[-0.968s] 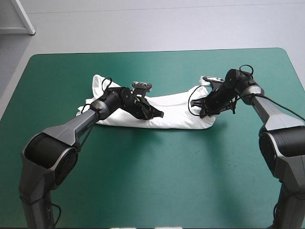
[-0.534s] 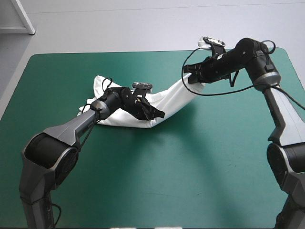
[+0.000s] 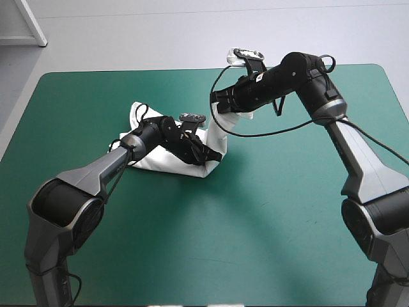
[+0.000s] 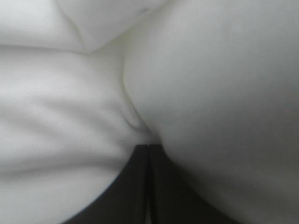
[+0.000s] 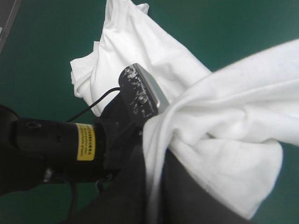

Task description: Fold the cloth

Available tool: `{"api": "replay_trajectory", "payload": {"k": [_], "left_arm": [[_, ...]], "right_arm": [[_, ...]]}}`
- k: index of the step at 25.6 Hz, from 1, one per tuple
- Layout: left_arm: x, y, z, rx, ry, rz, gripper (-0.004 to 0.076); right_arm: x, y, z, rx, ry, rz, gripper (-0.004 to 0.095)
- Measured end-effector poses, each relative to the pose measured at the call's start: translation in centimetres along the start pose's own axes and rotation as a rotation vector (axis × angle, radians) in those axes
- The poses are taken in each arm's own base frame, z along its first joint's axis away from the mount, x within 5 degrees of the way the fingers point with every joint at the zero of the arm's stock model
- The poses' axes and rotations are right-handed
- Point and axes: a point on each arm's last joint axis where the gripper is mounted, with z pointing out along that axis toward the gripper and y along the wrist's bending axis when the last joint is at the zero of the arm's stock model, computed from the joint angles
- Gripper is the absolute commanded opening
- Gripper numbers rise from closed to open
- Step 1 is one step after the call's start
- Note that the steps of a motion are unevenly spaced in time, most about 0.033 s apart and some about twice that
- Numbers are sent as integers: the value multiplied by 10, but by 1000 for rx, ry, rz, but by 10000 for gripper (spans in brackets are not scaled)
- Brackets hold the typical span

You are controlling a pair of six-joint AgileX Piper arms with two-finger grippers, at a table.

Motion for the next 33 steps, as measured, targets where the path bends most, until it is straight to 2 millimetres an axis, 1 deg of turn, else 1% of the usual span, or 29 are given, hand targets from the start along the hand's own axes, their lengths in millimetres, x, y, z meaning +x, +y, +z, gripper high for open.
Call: {"api": "replay_trajectory", "payload": {"k": [1, 2, 4, 5, 6, 7, 8, 10, 11, 14, 16, 18, 20, 21, 22, 23, 24, 25, 27, 29, 31, 32, 33], "left_arm": [[0, 1, -12, -10, 6, 16, -10], [-1, 2, -20, -18, -4, 24, -10], [-5, 3, -46, -39, -52, 37, -10], [-8, 5, -71, -52, -97, 39, -10], [-9, 8, -89, -64, -127, 35, -10], [-6, 13, -117, -85, -147, 34, -10], [-3, 15, -128, -100, -145, 38, -10], [10, 25, -156, -173, -80, 48, -10], [21, 31, -170, -231, -30, 45, -10], [45, 40, -193, -344, 31, 27, -10], [65, 44, -208, -407, 42, 3, -10], [87, 43, -223, -449, 27, -24, -10], [113, 39, -234, -464, 15, -57, -10], [125, 37, -236, -464, 16, -72, -10], [137, 33, -239, -465, 6, -86, -10], [154, 29, -243, -466, -4, -105, -10], [169, 26, -245, -466, -12, -118, -10], [179, 25, -245, -466, -13, -118, -10], [196, 23, -244, -466, -17, -129, -10], [207, 22, -243, -467, -18, -131, -10], [216, 21, -241, -465, -16, -134, -10], [219, 21, -241, -465, -16, -134, -10], [222, 21, -240, -465, -15, -135, -10]], "right_arm": [[0, -2, 1, 9, 2, -2, -6], [0, -2, 1, 10, 1, -3, -6], [0, -2, 1, 14, -1, -7, -6], [0, -2, 1, 14, -3, -14, -6], [-1, -2, 1, 14, -3, -20, -6], [0, -2, 1, 15, -3, -27, -6], [0, -2, 1, 15, -3, -32, -6], [-1, 0, 1, -7, -8, -41, -6], [-2, 3, 2, -23, -24, -55, -6], [-5, 15, 7, -51, -68, -85, -6], [-7, 25, 15, -76, -89, -108, -6], [-9, 35, 27, -101, -97, -128, -6], [-12, 44, 47, -134, -94, -149, -6], [-13, 48, 57, -152, -91, -156, -6], [-15, 53, 72, -181, -87, -163, -4], [-17, 59, 87, -214, -92, -172, 18], [-15, 63, 112, -247, -77, -175, 62], [-14, 67, 126, -270, -73, -180, 129], [-11, 72, 151, -307, -66, -192, 318], [-7, 77, 168, -327, -64, -214, 565], [-3, 81, 177, -340, -66, -245, 750], [-2, 83, 179, -340, -69, -264, 795], [-2, 85, 178, -340, -71, -275, 810]]}}
